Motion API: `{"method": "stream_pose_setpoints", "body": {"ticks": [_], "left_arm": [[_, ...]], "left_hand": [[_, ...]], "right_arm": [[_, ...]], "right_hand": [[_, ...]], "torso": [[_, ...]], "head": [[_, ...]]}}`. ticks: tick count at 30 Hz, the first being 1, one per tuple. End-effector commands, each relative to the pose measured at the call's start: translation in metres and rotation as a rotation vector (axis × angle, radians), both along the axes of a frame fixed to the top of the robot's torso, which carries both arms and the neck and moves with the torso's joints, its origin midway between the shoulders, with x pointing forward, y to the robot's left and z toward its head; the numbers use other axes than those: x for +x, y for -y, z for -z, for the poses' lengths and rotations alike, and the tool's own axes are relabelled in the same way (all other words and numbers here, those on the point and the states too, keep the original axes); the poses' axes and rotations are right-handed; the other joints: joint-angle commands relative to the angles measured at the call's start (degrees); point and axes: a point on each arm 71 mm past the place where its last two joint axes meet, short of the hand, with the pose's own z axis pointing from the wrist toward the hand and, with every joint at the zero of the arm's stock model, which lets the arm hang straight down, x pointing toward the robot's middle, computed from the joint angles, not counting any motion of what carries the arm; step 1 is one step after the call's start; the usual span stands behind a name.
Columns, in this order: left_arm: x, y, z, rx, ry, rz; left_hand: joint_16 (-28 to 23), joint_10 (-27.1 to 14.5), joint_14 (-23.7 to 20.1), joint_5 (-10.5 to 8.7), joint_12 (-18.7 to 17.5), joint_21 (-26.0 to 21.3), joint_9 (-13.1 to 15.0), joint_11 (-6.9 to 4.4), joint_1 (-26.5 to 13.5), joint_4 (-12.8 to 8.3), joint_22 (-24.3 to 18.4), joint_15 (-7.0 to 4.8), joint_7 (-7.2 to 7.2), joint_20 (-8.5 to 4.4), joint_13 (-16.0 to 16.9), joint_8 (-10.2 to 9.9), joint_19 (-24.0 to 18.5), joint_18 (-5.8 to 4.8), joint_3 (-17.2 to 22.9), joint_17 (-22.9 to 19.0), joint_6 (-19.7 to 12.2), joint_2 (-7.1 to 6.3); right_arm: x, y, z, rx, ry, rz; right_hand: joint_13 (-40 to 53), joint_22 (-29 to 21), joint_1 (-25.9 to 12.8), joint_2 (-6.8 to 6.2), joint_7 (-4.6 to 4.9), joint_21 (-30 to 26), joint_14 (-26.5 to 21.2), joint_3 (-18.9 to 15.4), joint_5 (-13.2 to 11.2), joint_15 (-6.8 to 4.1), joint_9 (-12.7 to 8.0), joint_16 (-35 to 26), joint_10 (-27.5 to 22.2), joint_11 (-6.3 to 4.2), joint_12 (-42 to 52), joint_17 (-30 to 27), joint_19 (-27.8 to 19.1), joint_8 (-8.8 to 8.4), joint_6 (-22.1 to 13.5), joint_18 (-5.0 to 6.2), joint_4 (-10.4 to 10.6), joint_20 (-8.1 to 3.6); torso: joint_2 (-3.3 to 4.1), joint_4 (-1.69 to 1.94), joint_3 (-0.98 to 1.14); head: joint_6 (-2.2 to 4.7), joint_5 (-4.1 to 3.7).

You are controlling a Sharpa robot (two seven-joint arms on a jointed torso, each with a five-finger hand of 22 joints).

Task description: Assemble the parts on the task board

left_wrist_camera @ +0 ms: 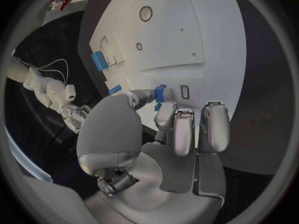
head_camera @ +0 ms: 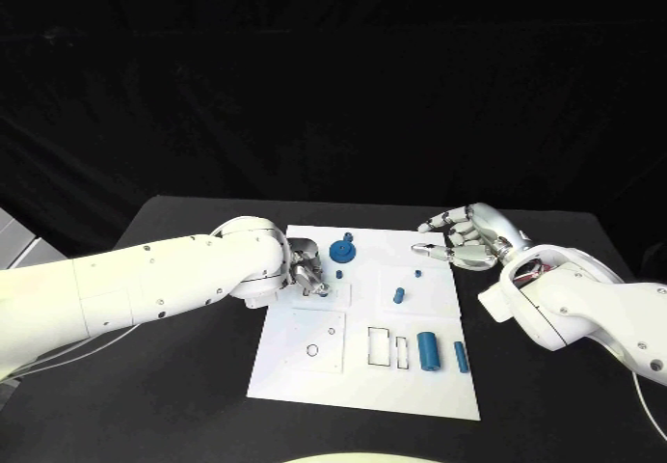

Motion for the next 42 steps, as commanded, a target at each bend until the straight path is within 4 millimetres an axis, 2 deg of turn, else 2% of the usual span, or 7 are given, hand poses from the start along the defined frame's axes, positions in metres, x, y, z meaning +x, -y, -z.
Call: {"method": "stream_pose_setpoints", "body": {"ticks": [1,25,31,35,39,41,42], "left_arm": [[-0.0017,0.0017,0.0016,0.01,-0.009,0.019],[0.0008,0.0065,0.0066,0.007,-0.046,0.018],[0.0011,0.0072,0.0074,0.003,-0.053,0.018],[0.0017,0.0061,0.0081,0.006,-0.059,0.014],[0.0029,0.0042,0.0088,0.011,-0.062,0.005],[0.0033,0.0036,0.009,0.013,-0.062,0.002],[0.0035,0.0033,0.0091,0.014,-0.062,0.001]], "left_hand": [[0.24,0.33,4.65,0.13,0.12,0.28,0.12,-0.14,0.07,-9.51,0.27,-0.26,-0.47,-0.06,-0.02,0.14,0.26,-0.49,9.67,10.22,0.56,0.75],[0.29,0.9,4.68,0.12,0.58,0.28,0.11,-0.09,-0.72,-9.67,0.26,-0.21,-0.47,-0.04,0.85,0.12,0.23,-0.49,9.9,10.33,0.85,0.53],[0.32,1.38,4.71,-0.15,0.86,0.27,0.13,-0.2,-2.3,-9.41,0.32,-0.26,-0.67,0.01,1.37,0.18,0.24,-0.5,9.56,10.4,1.34,0.21],[0.24,1.47,4.67,-0.6,0.74,0.14,0.01,-0.57,-5.38,-7.71,0.24,-0.5,-1.28,-0.06,1.33,-0.01,0.17,-0.47,6.59,10.26,1.82,-0.75],[0.14,1.15,4.61,-0.44,0.45,0.09,-0.19,-0.73,-6.73,-6.37,0.27,-0.7,-1.44,-0.26,1.06,-0.3,0.21,-0.47,4.52,10.07,2.04,-1.0],[0.14,1.03,4.61,-0.64,0.38,0.02,-0.33,-0.75,-8.17,-4.83,0.22,-0.73,-1.46,-0.35,1.04,-0.45,0.18,-0.47,2.54,10.08,2.39,-1.41],[0.13,0.94,4.61,-0.59,0.35,-0.01,-0.42,-0.74,-9.02,-3.64,0.24,-0.77,-1.53,-0.41,1.04,-0.56,0.22,-0.48,0.15,10.08,2.65,-1.57]], "right_arm": [[-0.0007,-0.0015,0.0004,-0.009,0.0,-0.018],[-0.0011,-0.0014,0.0006,-0.011,-0.004,-0.02],[-0.001,-0.0017,0.0007,-0.011,-0.004,-0.021],[-0.0011,-0.0014,0.0006,-0.011,-0.004,-0.021],[-0.0011,-0.0013,0.0005,-0.011,-0.003,-0.021],[-0.0012,-0.0013,0.0005,-0.011,-0.003,-0.021],[-0.0012,-0.0012,0.0005,-0.011,-0.003,-0.021]], "right_hand": [[11.41,14.47,-0.39,0.48,0.05,-0.34,6.1,0.0,0.08,0.37,-0.07,0.08,2.19,0.2,-0.25,14.78,5.46,0.04,-0.15,-0.11,0.13,0.18],[11.37,14.46,-0.57,0.53,0.05,-0.36,6.09,-0.07,0.08,0.37,-0.08,0.07,2.15,0.2,-0.29,14.74,5.45,0.04,-0.18,-0.11,0.13,0.18],[11.34,14.45,-0.63,0.54,0.05,-0.37,6.09,-0.09,0.08,0.37,-0.09,0.06,2.12,0.2,-0.33,14.73,5.45,0.04,-0.19,-0.1,0.13,0.18],[11.31,14.4,-0.67,0.53,0.05,-0.46,6.08,-0.11,0.08,0.37,-0.09,0.05,2.09,0.21,-0.38,14.7,5.4,0.03,-0.21,-0.08,0.13,0.18],[11.34,14.35,-0.79,0.5,0.06,-0.55,6.07,-0.18,0.07,0.37,-0.1,0.03,2.11,0.21,-0.34,14.65,5.36,0.02,-0.24,-0.06,0.14,0.17],[11.32,14.35,-0.86,0.48,0.06,-0.55,6.06,-0.23,0.07,0.37,-0.11,0.02,2.09,0.21,-0.36,14.63,5.36,0.01,-0.26,-0.06,0.15,0.17],[11.28,14.3,-1.04,0.42,0.07,-0.63,6.06,-0.34,0.07,0.37,-0.12,0.02,2.05,0.22,-0.42,14.62,5.31,0.0,-0.29,-0.04,0.17,0.17]], "torso": [[0.04,0.03,0.0],[0.08,-0.03,0.06],[0.04,-0.02,0.06],[0.01,-0.01,0.04],[0.0,0.0,0.05],[-0.02,0.01,0.05],[-0.02,0.0,0.04]], "head": [[0.0,0.01],[-0.19,-0.15],[-0.2,-0.21],[-0.22,-0.22],[-0.17,-0.27],[-0.14,-0.28],[-0.12,-0.3]]}}
